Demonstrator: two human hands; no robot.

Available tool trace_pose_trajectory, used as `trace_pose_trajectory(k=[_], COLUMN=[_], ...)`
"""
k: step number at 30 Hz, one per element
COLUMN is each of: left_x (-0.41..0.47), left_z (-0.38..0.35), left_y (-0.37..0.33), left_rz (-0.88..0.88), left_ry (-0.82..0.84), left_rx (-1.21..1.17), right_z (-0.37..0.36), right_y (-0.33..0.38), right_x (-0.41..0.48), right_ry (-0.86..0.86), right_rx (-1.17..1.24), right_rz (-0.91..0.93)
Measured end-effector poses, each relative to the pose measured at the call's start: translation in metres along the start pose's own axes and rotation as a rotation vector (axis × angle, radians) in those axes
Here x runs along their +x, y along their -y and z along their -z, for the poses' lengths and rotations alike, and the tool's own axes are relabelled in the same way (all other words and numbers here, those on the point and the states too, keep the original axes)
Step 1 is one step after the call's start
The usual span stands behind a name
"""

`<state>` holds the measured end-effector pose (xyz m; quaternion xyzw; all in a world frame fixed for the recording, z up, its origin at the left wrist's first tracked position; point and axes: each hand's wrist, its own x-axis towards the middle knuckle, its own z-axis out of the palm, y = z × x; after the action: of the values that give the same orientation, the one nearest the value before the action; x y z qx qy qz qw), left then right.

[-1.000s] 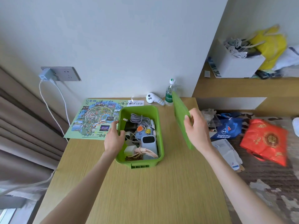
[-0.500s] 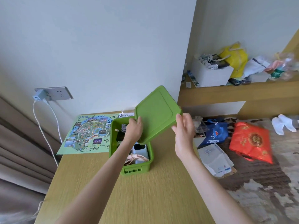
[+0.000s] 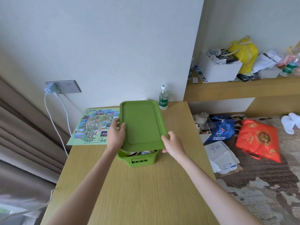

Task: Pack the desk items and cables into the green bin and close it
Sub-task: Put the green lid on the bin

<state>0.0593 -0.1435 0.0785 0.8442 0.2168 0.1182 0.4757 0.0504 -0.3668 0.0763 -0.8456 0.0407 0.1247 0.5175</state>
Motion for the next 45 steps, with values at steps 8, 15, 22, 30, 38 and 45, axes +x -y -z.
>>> trace_pose_trajectory(k=[8, 15, 22, 30, 38, 45], left_x=[-0.001, 0.001, 0.003, -0.010, -0.018, -0.011], left_z=[0.015, 0.006, 0.000, 0.004, 0.001, 0.003], left_y=[0.043, 0.054, 0.060, 0.079, 0.095, 0.090], left_rz=[0.018, 0.048, 0.005, -0.177, -0.170, -0.228], left_ry=[0.093, 0.141, 0.180, 0.202, 0.208, 0.245], left_rx=[0.153, 0.167, 0.231, 0.301, 0.316, 0.399], right_z=[-0.033, -0.042, -0.048, -0.053, -0.056, -0.059], right_y=[-0.006, -0.009, -0.030, -0.045, -0.056, -0.050], right_x=[0.010, 0.013, 0.016, 0.016, 0.017, 0.018], right_ry=[-0.065, -0.095, -0.039, -0.037, 0.074, 0.041], right_rx=[-0.520, -0.636, -0.592, -0.467, -0.385, -0.432], right_rz=[0.175, 0.223, 0.195, 0.231, 0.143, 0.116])
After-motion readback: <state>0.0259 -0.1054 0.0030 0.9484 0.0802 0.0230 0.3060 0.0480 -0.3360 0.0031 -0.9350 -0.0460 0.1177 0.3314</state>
